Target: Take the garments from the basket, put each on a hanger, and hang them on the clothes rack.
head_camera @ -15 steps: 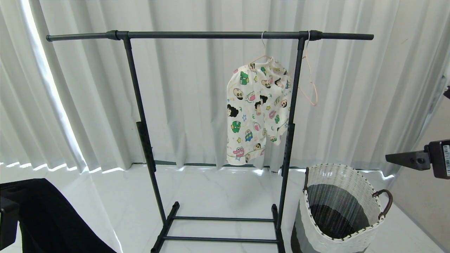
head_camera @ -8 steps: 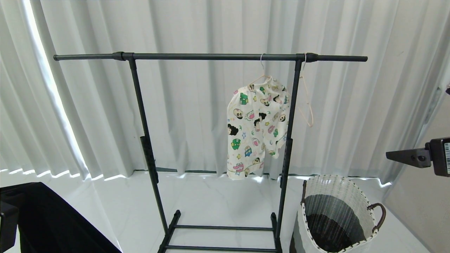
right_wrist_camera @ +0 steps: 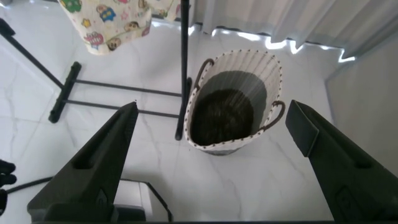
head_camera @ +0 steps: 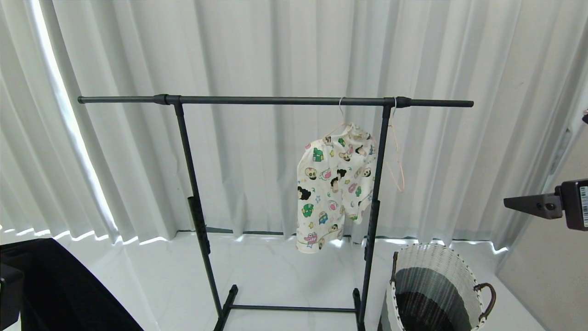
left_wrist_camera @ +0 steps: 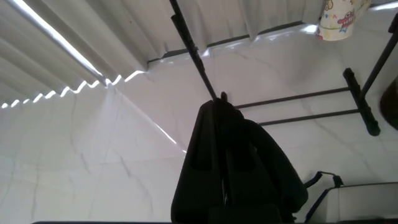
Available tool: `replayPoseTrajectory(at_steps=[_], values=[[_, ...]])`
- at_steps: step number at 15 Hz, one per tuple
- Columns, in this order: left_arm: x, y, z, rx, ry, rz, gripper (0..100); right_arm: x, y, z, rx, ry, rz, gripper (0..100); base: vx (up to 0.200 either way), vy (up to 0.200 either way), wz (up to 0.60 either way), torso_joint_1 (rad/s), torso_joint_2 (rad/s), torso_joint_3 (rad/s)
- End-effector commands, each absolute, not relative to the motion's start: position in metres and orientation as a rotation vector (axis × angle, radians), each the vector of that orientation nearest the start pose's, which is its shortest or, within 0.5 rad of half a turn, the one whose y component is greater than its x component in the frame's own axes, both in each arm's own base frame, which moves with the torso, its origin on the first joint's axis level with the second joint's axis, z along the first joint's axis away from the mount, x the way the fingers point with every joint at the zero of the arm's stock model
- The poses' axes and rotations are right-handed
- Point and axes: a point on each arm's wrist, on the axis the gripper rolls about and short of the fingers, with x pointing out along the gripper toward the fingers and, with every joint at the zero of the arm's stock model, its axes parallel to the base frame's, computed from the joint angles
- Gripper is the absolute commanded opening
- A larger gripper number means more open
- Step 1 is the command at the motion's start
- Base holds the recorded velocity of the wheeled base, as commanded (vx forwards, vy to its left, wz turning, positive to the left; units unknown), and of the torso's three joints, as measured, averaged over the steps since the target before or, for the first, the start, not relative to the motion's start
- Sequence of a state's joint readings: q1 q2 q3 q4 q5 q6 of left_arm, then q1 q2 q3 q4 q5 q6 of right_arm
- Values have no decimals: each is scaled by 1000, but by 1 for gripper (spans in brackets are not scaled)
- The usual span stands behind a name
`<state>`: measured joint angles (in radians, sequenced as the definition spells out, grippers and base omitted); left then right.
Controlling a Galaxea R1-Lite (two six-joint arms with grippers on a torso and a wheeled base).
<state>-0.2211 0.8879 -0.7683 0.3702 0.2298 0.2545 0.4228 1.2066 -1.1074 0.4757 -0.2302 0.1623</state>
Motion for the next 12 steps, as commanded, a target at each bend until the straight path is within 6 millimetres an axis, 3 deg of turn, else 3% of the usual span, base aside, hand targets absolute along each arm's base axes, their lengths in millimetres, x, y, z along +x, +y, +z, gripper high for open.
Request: replayPoseTrajectory(at_steps=[1, 3, 12], values=[[80, -13, 239, 358, 469, -51, 0, 149, 61, 283, -26, 557, 143, 100, 0, 0, 0, 227, -510, -281], [76, -12, 236, 358, 469, -52, 0, 150, 62, 283, -25, 550, 144, 100, 0, 0, 300, 234, -508, -290], [70, -11, 236, 355, 449, -53, 0, 152, 63, 274, -44, 502, 156, 100, 0, 0, 0, 255, -548, -293]])
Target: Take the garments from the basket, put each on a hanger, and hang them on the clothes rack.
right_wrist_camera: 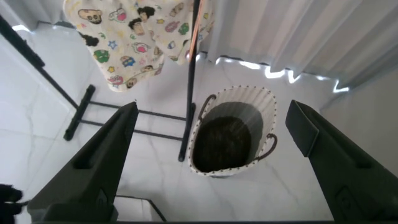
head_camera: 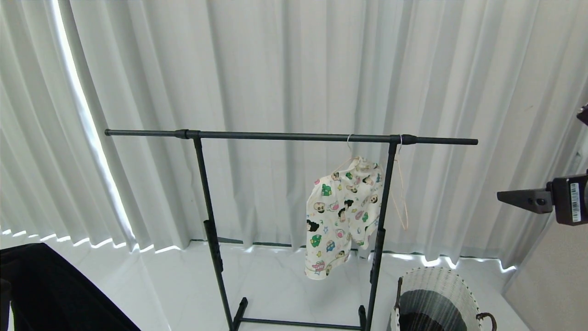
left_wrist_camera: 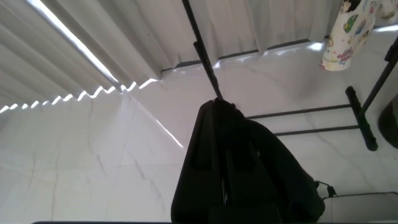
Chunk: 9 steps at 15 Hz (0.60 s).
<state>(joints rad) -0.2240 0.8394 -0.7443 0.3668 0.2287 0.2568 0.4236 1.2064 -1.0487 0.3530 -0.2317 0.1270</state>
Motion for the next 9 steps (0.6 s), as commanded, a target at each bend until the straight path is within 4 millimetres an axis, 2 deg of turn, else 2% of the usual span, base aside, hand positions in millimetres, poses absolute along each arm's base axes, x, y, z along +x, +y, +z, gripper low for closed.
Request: replayPoseTrajectory(at_steps=[1, 8, 9], values=[[69, -11, 237, 353, 437, -52, 0, 152, 63, 272, -53, 488, 162, 100, 0, 0, 0, 129, -266, -144], [69, -10, 240, 348, 409, -48, 0, 153, 63, 269, -75, 477, 162, 100, 0, 0, 0, 17, -38, -19], [69, -10, 240, 350, 409, -49, 0, 153, 63, 269, -75, 477, 162, 100, 0, 200, 0, -2, 2, -2]])
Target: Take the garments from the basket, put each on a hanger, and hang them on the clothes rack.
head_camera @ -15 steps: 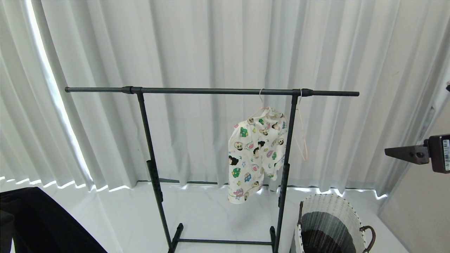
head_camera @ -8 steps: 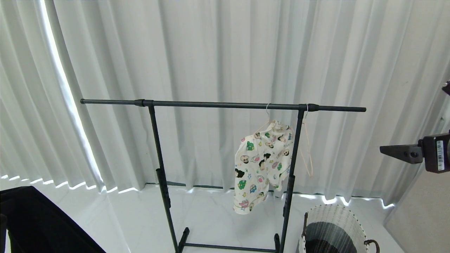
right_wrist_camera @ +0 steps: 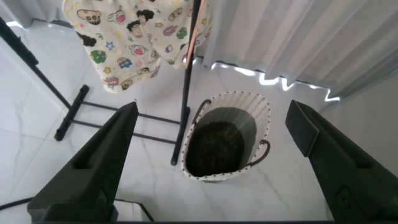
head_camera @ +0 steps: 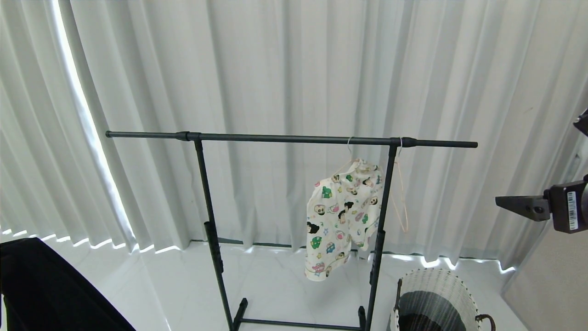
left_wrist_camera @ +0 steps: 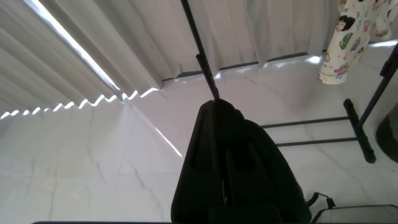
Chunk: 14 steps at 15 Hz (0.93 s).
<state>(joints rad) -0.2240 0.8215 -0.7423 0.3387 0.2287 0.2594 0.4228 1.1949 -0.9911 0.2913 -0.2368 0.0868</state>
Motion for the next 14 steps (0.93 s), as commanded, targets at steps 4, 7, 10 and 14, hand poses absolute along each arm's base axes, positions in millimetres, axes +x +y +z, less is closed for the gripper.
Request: replayPoseTrajectory(at_steps=[4, 7, 10, 14], values=[[68, -10, 240, 360, 407, -49, 0, 153, 63, 269, -75, 475, 161, 100, 0, 200, 0, 4, 1, 4], [69, -10, 239, 374, 408, -54, 0, 158, 57, 268, -68, 485, 118, 100, 0, 133, 0, 2, 0, 2], [69, -10, 239, 374, 410, -55, 0, 162, 50, 267, -58, 492, 67, 100, 0, 0, 0, 0, 0, 0], [69, -13, 239, 405, 406, -91, 0, 163, 44, 262, -127, 504, -1, 100, 0, 0, 0, 0, 0, 0]])
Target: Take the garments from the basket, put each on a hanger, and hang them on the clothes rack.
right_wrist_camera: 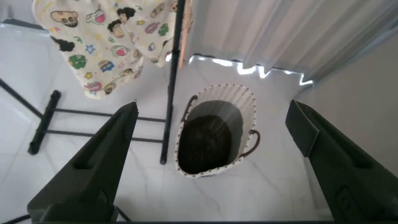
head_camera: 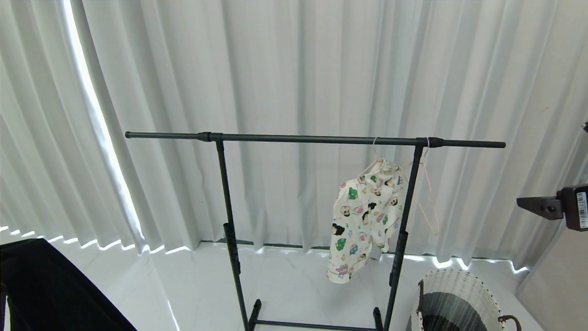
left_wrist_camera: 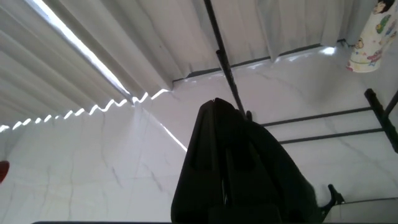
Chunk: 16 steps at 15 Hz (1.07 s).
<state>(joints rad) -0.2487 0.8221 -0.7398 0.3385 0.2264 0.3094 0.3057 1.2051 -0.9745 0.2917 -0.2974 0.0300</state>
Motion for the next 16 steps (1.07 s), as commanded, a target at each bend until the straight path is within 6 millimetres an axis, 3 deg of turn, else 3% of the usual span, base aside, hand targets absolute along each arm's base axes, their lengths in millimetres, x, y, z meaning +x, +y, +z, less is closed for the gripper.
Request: replayPoseTrajectory(at_steps=[1, 3, 13, 16], values=[[69, -13, 239, 410, 405, -95, 0, 163, 44, 261, -132, 508, -9, 100, 0, 0, -600, 2, 2, 2], [69, -13, 239, 411, 407, -95, 0, 163, 44, 260, -131, 508, -7, 100, 0, 0, -600, 0, 0, 2], [69, -13, 237, 413, 409, -94, 0, 171, 48, 250, -119, 458, 39, 100, 0, 0, 0, 0, 0, 0], [69, -13, 238, 413, 409, -93, 0, 173, 49, 245, -154, 436, 96, 100, 0, 200, 0, 2, -2, 4]])
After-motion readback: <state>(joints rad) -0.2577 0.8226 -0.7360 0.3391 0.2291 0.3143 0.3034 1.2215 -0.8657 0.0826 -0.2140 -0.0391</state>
